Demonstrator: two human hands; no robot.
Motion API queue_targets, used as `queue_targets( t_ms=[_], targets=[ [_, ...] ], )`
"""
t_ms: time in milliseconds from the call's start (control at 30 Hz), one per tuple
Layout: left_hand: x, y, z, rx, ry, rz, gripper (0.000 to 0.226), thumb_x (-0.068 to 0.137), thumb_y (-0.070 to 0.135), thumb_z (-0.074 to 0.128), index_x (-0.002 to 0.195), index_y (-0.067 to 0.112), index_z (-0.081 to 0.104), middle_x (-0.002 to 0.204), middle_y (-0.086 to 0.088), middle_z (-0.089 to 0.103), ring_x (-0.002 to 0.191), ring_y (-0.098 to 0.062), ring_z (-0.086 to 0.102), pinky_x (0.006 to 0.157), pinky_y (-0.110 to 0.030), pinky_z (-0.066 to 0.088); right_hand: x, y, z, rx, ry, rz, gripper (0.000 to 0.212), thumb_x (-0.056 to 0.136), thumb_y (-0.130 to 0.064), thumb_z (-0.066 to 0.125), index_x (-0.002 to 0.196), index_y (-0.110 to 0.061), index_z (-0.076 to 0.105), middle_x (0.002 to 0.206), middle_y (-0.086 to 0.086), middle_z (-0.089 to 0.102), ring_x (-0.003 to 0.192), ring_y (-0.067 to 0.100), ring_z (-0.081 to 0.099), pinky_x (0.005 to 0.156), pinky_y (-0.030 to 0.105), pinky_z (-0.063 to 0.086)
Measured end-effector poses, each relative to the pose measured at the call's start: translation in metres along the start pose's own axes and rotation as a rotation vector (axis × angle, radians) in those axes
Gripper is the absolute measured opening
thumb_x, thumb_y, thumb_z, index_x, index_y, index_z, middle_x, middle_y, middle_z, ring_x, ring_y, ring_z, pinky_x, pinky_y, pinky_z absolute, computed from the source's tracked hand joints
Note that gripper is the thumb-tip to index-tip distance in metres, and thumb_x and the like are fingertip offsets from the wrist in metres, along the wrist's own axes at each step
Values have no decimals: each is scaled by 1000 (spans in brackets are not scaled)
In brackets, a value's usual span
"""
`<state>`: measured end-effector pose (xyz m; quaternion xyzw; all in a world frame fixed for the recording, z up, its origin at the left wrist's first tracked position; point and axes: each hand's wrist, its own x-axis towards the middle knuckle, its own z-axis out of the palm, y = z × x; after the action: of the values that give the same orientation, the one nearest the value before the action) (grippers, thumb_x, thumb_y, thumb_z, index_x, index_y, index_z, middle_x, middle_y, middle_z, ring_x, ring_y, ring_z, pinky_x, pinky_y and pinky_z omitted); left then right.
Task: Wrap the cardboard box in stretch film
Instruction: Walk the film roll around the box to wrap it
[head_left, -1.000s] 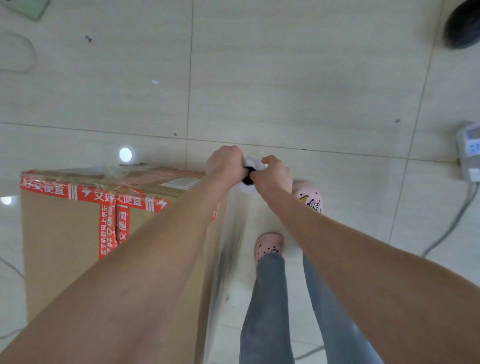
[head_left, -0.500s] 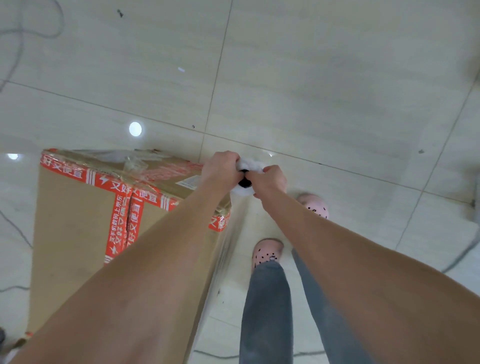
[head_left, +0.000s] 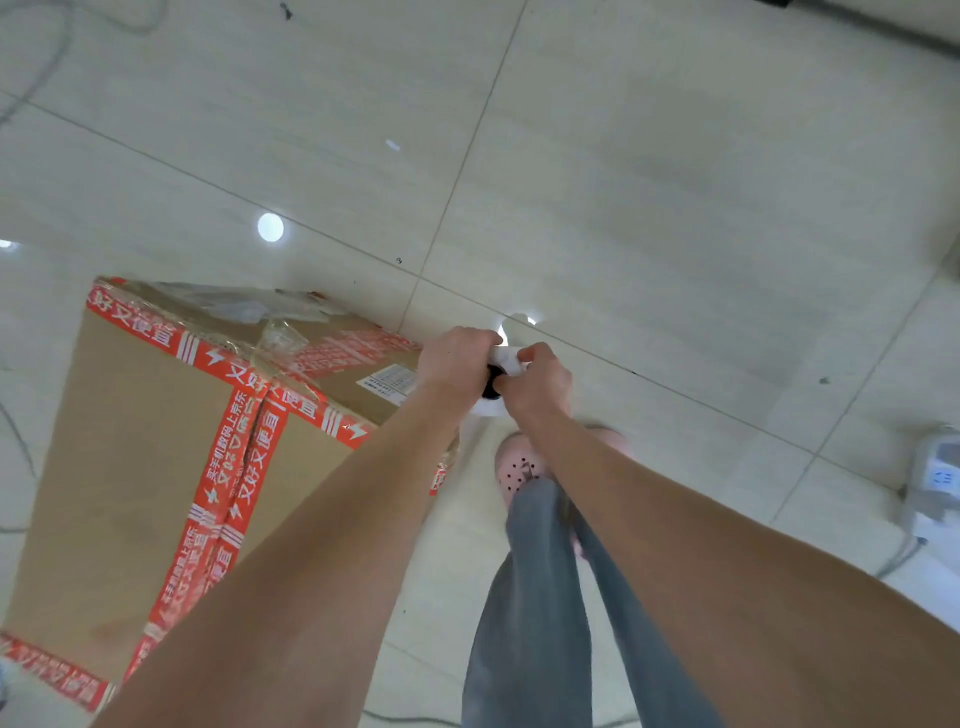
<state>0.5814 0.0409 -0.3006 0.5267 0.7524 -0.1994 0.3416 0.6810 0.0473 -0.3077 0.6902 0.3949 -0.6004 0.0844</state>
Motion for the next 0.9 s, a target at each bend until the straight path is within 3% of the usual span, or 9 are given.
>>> queue_targets(
  t_ms=[200, 333, 433, 533, 600, 667, 767, 833, 900],
  targets=[
    [10, -14, -7, -108, 7, -103, 11, 84, 12, 51, 77, 10, 60, 67, -2, 52, 70, -25, 57, 53, -28, 37, 7, -23, 3, -247, 14, -138, 36, 81, -16, 57, 114, -29, 57, 100, 0, 63, 88, 24, 61, 77, 36, 52],
    [22, -33, -12, -386, 37, -290, 28, 80, 15, 58, 57, 10, 42, 55, -2, 44, 49, -17, 42, 40, -24, 26, 16, -48, 7, -281, 75, -255, 36, 83, -9, 58, 117, -22, 57, 113, 2, 60, 100, 25, 59, 76, 33, 49],
    [26, -50, -11, -586, 47, -428, 35, 82, 21, 62, 58, 10, 39, 54, -3, 44, 45, -17, 41, 40, -23, 25, 20, -63, 16, -264, 75, -160, 42, 84, -17, 63, 124, -20, 49, 121, 5, 53, 101, 25, 57, 72, 30, 42],
    [29, -62, -10, -701, 14, -496, 37, 83, 26, 63, 60, 11, 39, 62, -7, 54, 56, -24, 60, 44, -24, 34, 23, -76, 24, -218, 44, -95, 41, 83, -20, 63, 121, -19, 49, 113, 5, 57, 87, 23, 56, 68, 29, 41],
    [32, -68, -13, -604, -8, -431, 33, 85, 23, 60, 63, 11, 39, 61, -4, 49, 57, -22, 52, 44, -24, 32, 25, -82, 29, -229, 48, -102, 37, 82, -19, 64, 117, -20, 51, 109, 4, 59, 86, 22, 57, 67, 29, 42],
    [37, -72, -20, -471, 19, -301, 11, 85, 15, 56, 78, 8, 51, 69, -5, 54, 67, -23, 51, 49, -27, 35, 25, -85, 35, -259, 47, -117, 35, 80, -19, 65, 113, -22, 53, 106, 4, 60, 89, 24, 60, 69, 31, 47],
    [45, -74, -31, -307, 59, -113, 35, 84, 10, 53, 118, 17, 61, 104, -6, 68, 95, -26, 63, 72, -32, 50, 25, -88, 41, -292, 43, -135, 34, 80, -19, 64, 113, -23, 56, 105, 3, 62, 93, 26, 62, 76, 34, 51],
    [49, -75, -35, -216, 58, -62, 36, 83, 12, 54, 115, 20, 65, 104, -4, 69, 97, -26, 64, 75, -32, 51, 25, -93, 41, -342, 51, -157, 35, 82, -19, 63, 115, -22, 57, 105, 3, 63, 94, 25, 61, 76, 33, 51],
    [52, -76, -37, -170, 59, -53, 23, 78, 14, 55, 97, 15, 68, 84, -2, 67, 83, -25, 65, 66, -31, 52, 26, -100, 39, -434, 54, -200, 33, 83, -19, 61, 116, -23, 57, 104, 3, 63, 91, 24, 60, 73, 31, 48]
  ],
)
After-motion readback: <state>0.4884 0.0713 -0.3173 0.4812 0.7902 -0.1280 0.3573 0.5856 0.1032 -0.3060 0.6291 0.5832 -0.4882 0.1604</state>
